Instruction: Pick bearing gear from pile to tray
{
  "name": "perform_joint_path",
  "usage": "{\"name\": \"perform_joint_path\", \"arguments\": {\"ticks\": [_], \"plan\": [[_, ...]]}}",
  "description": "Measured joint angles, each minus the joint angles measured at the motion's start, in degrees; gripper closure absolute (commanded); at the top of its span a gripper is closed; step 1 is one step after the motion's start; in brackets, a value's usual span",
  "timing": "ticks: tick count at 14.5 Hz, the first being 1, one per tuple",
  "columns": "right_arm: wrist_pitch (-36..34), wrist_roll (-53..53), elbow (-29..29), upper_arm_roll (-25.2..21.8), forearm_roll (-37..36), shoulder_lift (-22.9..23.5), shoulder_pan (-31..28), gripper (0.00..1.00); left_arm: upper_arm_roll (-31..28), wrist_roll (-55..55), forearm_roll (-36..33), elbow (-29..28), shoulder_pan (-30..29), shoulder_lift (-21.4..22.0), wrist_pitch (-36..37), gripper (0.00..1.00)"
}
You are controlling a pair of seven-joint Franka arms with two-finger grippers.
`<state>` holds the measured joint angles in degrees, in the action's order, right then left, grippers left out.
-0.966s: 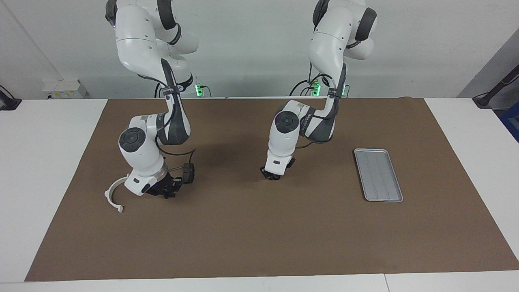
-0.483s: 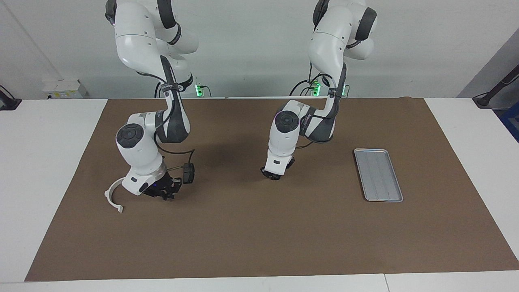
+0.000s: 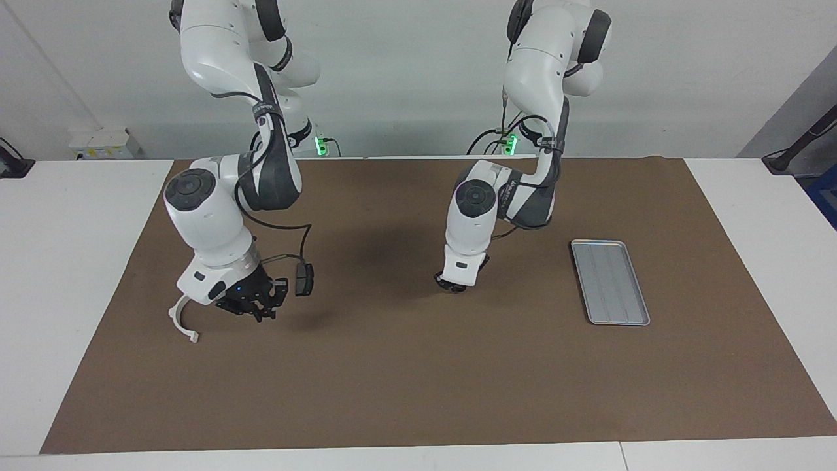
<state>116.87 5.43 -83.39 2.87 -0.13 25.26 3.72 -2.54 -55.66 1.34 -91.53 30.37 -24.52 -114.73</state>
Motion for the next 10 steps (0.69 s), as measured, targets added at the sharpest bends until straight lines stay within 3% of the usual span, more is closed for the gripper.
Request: {"name": "perform_joint_path", "arguments": {"ticks": [5,10], "plan": [[-11.1,-13.97,19.07,0.08,-5.51,7.06,12.97,1.0,-0.28,14.11,-0.14,-8.28,-8.86,10.21,3.95,1.0],[-11.97,-26.76,22.01,0.04,-5.9,10.37,24.35,1.0,-0.37,30.41,-0.15,-16.99,-18.16,15.79,3.38,1.0]]}}
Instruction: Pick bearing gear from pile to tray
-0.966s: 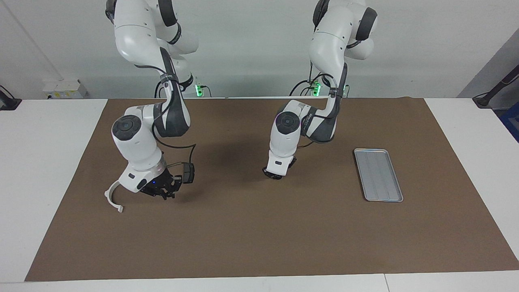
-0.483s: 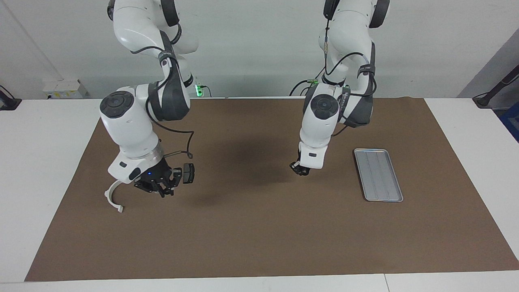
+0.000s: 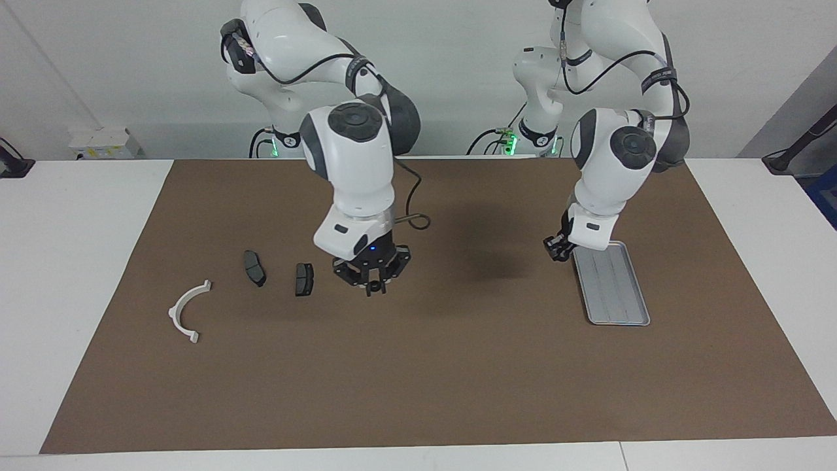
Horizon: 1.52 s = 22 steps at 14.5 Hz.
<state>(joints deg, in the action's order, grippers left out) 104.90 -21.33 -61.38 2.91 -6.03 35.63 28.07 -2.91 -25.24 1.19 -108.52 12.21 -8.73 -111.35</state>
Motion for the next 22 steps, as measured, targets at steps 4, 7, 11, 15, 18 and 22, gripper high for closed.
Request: {"name": "perform_joint_path", "arguments": {"ticks": [4,7,11,15,18,22], "plan": [[-0.09,-7.96,0.02,0.06,0.0,2.58,6.65,1.0,0.01,9.04,0.0,-7.71,-6.21,1.93,-9.62,1.0],[1.81,-10.31,-0.33,0.05,0.01,4.63,8.92,1.0,0.03,12.54,0.0,-12.05,-8.31,2.63,-15.0,1.0],[7.07,-10.61,-3.98,-0.08,0.35,5.81,8.67,1.0,0.16,12.71,0.0,-14.37,-9.45,2.63,-17.68,1.0],[10.55,-11.44,-7.29,0.09,1.2,6.37,9.53,1.0,0.3,12.75,0.0,-16.77,-9.65,2.26,-19.3,1.0],[12.63,-13.94,-9.58,0.12,1.2,6.44,10.87,1.0,0.66,12.74,0.0,-17.6,-9.63,1.88,-20.89,1.0],[18.89,-14.52,-15.3,0.05,1.2,6.6,11.14,1.0,0.69,12.74,0.0,-19.95,-9.63,1.3,-24.79,1.0]]}}
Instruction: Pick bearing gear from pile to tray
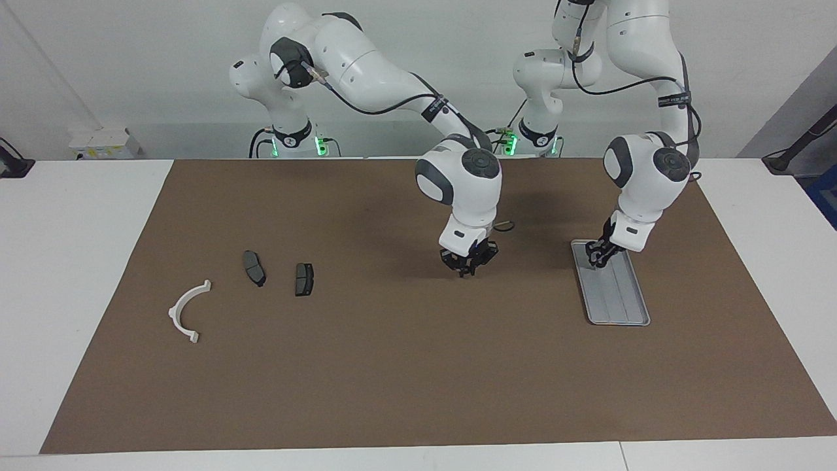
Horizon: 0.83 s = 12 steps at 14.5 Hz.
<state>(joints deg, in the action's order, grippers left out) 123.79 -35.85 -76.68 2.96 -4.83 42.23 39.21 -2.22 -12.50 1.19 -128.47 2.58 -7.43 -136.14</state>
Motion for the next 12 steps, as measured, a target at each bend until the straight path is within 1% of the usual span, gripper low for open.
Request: {"name": "perform_joint_path", "arguments": {"ticks": [2,3,4,5,6,7,8,9,11,12], "plan": [[1.68,0.0,-1.63,-0.04,0.0,-0.09,-0.05,1.0,0.0,0.0,0.0,-0.13,0.0,-0.39,-0.38,1.0],[1.81,0.0,-1.76,-0.04,0.0,-0.15,-0.06,1.0,0.0,0.0,0.0,-0.13,0.0,-0.55,-0.44,0.87],[1.88,0.0,-1.82,-0.04,0.0,-0.18,-0.06,1.0,0.01,0.01,0.0,-0.13,0.0,-0.65,-0.51,0.62],[1.92,0.0,-1.86,-0.04,0.0,-0.19,-0.06,0.82,0.02,0.03,0.0,-0.13,0.0,-0.69,-0.54,0.44],[1.94,0.0,-1.88,-0.04,0.0,-0.2,-0.06,0.59,0.02,0.05,0.0,-0.13,0.0,-0.7,-0.56,0.37],[1.95,0.0,-1.89,-0.05,0.0,-0.21,-0.06,0.42,0.02,0.06,0.0,-0.13,0.0,-0.7,-0.57,0.37],[1.96,0.0,-1.94,-0.05,0.0,-0.2,-0.06,0.31,0.02,0.11,0.0,-0.13,0.0,-0.7,-0.58,0.37],[1.98,-0.01,-1.98,-0.06,0.0,-0.2,-0.06,0.29,0.02,0.12,0.0,-0.12,0.0,-0.7,-0.58,0.37],[1.91,-0.02,-1.99,-0.23,-0.01,-0.23,-0.07,0.22,0.02,0.13,0.0,0.03,0.0,-0.7,-0.57,0.37],[1.55,-0.03,-1.94,-0.37,0.0,-0.33,-0.1,0.22,0.03,0.13,0.0,0.47,0.0,-0.68,-0.24,0.38]]}}
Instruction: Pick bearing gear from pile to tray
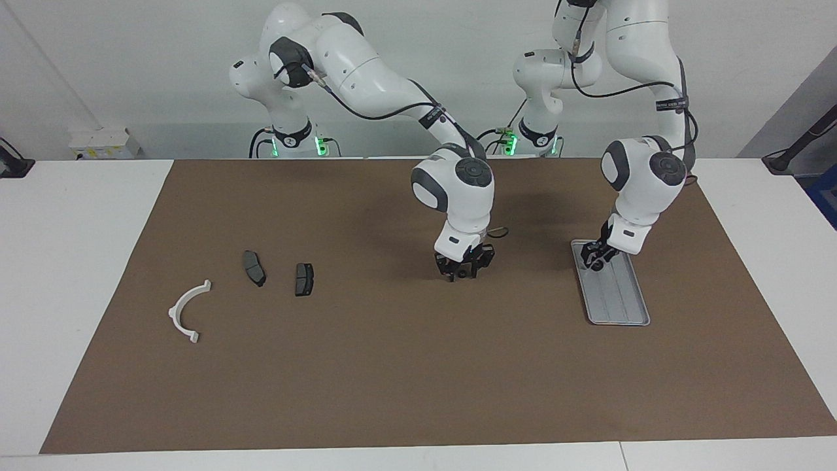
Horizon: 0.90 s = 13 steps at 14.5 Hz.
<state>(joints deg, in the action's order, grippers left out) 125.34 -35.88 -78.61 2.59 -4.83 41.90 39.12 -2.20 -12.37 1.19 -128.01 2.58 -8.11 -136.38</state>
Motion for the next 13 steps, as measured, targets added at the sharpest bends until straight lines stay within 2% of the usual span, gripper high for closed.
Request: {"name": "perform_joint_path", "arguments": {"ticks": [3,6,8,13], "plan": [[-3.48,-0.01,2.2,-0.48,0.0,-1.25,-0.59,0.22,0.22,-0.64,0.05,5.79,0.09,0.14,6.66,0.39],[-7.14,-0.01,4.18,-2.08,-0.01,-5.14,-2.69,0.22,0.84,-7.92,0.08,12.69,3.42,0.31,13.36,0.4],[-8.6,1.86,4.5,-2.11,-0.01,-8.36,-6.83,0.22,1.11,-15.22,0.08,14.04,8.0,0.27,13.72,0.4],[-13.27,17.47,4.54,-1.98,0.02,-14.04,-19.44,0.22,1.42,-31.1,0.12,18.27,18.34,-1.43,13.66,0.4]]}}
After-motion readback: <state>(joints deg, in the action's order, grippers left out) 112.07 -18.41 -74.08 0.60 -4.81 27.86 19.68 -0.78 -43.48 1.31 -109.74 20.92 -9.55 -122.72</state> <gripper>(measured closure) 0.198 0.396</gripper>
